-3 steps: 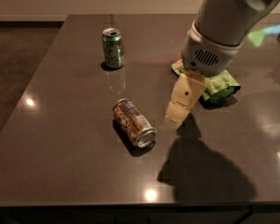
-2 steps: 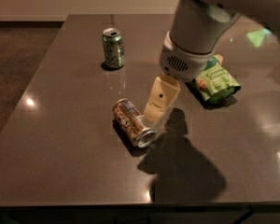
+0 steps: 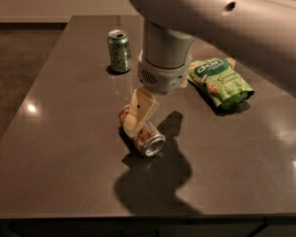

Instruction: Place orange can upright

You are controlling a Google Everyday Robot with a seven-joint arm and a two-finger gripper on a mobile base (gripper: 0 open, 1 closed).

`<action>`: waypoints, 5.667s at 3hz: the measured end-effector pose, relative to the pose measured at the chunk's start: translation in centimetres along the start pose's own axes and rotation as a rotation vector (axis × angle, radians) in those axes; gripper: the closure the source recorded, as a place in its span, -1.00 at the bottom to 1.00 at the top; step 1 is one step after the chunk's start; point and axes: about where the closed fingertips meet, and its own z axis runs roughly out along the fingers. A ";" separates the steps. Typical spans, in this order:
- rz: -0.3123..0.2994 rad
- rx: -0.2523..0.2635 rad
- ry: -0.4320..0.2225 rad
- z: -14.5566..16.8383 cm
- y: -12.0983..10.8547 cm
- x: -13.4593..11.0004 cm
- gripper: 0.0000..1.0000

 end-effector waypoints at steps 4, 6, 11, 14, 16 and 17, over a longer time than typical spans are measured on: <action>-0.015 -0.057 0.093 4.0 2.3 -2.2 -0.09; -0.179 -0.131 -0.090 0.4 1.9 -3.3 0.87; -0.456 -0.349 -1.027 -3.2 1.6 -1.1 1.00; -0.515 -0.484 -1.222 -1.5 1.6 -0.3 0.66; -0.539 -0.526 -1.248 -0.4 1.8 0.0 -0.43; -0.542 -0.529 -1.248 -0.5 1.9 -0.1 -0.88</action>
Offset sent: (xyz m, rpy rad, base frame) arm -0.0036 0.0312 -0.0442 -0.0740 0.1065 -0.0042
